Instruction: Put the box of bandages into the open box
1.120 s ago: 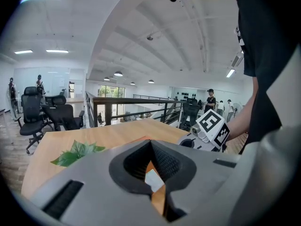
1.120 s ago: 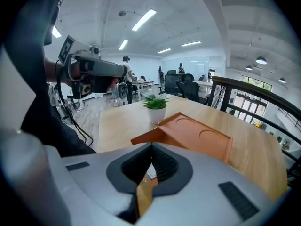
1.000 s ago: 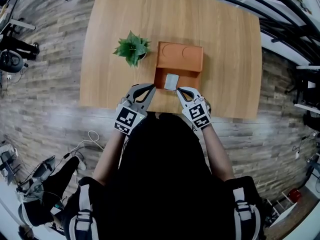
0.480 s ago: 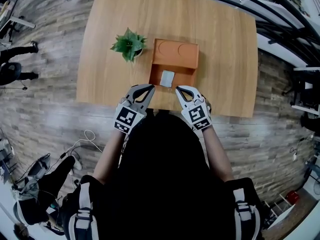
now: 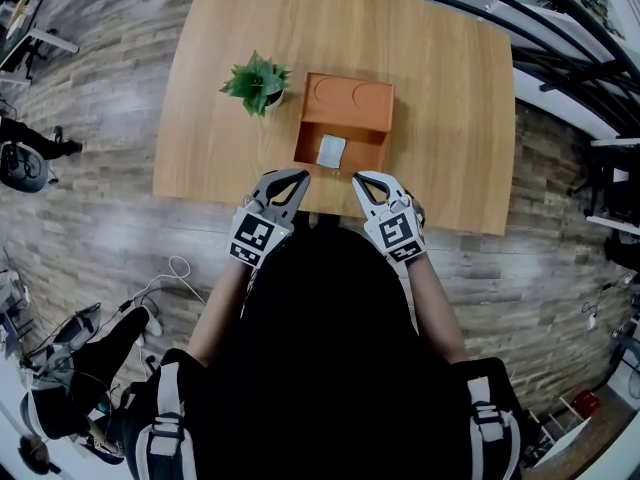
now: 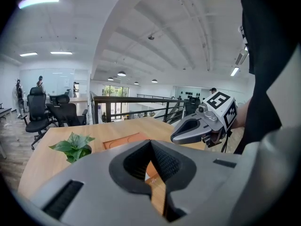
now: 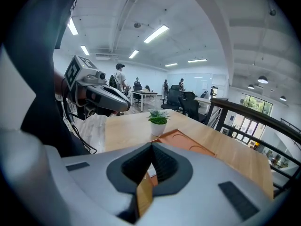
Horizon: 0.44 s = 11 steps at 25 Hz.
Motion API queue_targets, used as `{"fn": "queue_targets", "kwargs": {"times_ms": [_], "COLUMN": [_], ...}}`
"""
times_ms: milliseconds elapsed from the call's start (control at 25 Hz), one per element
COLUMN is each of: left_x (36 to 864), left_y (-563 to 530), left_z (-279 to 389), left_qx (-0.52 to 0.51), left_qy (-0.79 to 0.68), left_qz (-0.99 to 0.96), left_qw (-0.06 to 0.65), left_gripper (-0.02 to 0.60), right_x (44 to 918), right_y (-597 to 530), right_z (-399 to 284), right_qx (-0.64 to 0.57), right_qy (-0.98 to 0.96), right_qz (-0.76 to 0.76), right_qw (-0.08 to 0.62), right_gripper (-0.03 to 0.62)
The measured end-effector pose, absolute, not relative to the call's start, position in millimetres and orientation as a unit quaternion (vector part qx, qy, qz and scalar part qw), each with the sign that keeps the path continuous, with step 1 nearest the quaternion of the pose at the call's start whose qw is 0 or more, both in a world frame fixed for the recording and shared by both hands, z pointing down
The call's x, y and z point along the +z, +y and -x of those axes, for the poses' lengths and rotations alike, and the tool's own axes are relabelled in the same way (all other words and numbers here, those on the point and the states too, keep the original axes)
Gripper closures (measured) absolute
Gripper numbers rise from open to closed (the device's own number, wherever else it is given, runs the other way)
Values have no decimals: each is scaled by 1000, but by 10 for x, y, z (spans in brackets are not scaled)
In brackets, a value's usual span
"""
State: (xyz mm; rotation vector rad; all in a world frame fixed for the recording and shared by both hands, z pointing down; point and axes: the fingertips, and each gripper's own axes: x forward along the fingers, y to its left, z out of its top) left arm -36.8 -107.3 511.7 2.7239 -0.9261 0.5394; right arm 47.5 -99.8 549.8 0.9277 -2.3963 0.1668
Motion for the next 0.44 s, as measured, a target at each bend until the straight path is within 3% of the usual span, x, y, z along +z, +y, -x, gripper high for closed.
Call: {"fn": "queue_targets", "kwargs": {"times_ms": [440], "left_x": [5087], "left_y": [-959], "left_z": [243], "left_qx": [193], "left_qy": [-319], "left_qz": [-923], "left_qw": [99], "left_gripper": [561], "right_x": [5444], "right_y": [-913], "right_z": [-541], "right_qx": [62], "right_qy": [-903], "right_qz": [-339], "right_qw": [255], "right_gripper": [569]}}
